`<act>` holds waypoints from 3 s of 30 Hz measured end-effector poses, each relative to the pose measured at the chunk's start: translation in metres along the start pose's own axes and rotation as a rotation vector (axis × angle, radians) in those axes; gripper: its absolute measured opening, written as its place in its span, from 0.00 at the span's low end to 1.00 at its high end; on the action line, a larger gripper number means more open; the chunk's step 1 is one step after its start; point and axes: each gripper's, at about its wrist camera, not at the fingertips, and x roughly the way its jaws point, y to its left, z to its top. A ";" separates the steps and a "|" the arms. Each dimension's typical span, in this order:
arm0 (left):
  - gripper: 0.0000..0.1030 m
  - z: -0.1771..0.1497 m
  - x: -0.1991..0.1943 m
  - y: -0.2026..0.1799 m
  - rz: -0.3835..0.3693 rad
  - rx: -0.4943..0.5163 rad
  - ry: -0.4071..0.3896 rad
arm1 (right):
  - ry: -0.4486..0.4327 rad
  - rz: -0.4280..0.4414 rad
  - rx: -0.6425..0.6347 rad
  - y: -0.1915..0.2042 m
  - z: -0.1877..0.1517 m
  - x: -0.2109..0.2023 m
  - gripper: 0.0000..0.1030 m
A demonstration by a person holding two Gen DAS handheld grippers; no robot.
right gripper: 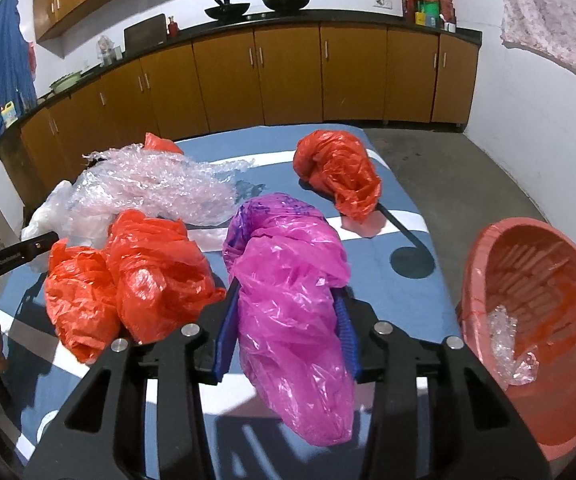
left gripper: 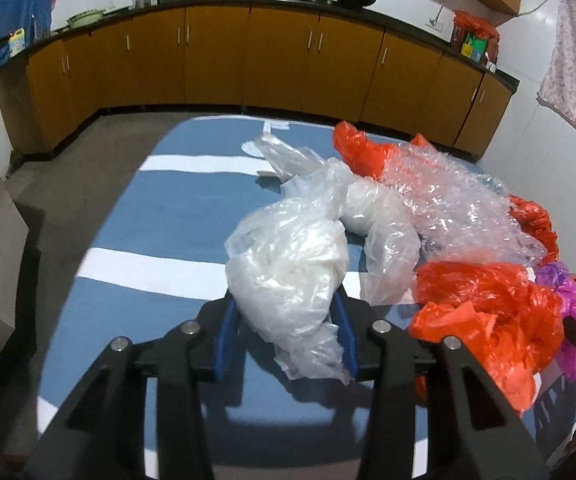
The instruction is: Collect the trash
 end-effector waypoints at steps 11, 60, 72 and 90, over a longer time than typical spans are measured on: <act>0.41 -0.009 -0.063 -0.024 -0.060 0.039 -0.104 | -0.127 -0.067 -0.038 -0.005 -0.006 -0.060 0.42; 0.41 -0.059 -0.138 -0.222 -0.368 0.360 -0.136 | -0.307 -0.393 0.090 -0.093 -0.041 -0.166 0.42; 0.41 -0.067 -0.126 -0.256 -0.448 0.369 -0.079 | -0.309 -0.416 0.132 -0.112 -0.045 -0.167 0.42; 0.41 -0.069 -0.097 -0.327 -0.562 0.433 -0.023 | -0.304 -0.452 0.225 -0.161 -0.039 -0.157 0.42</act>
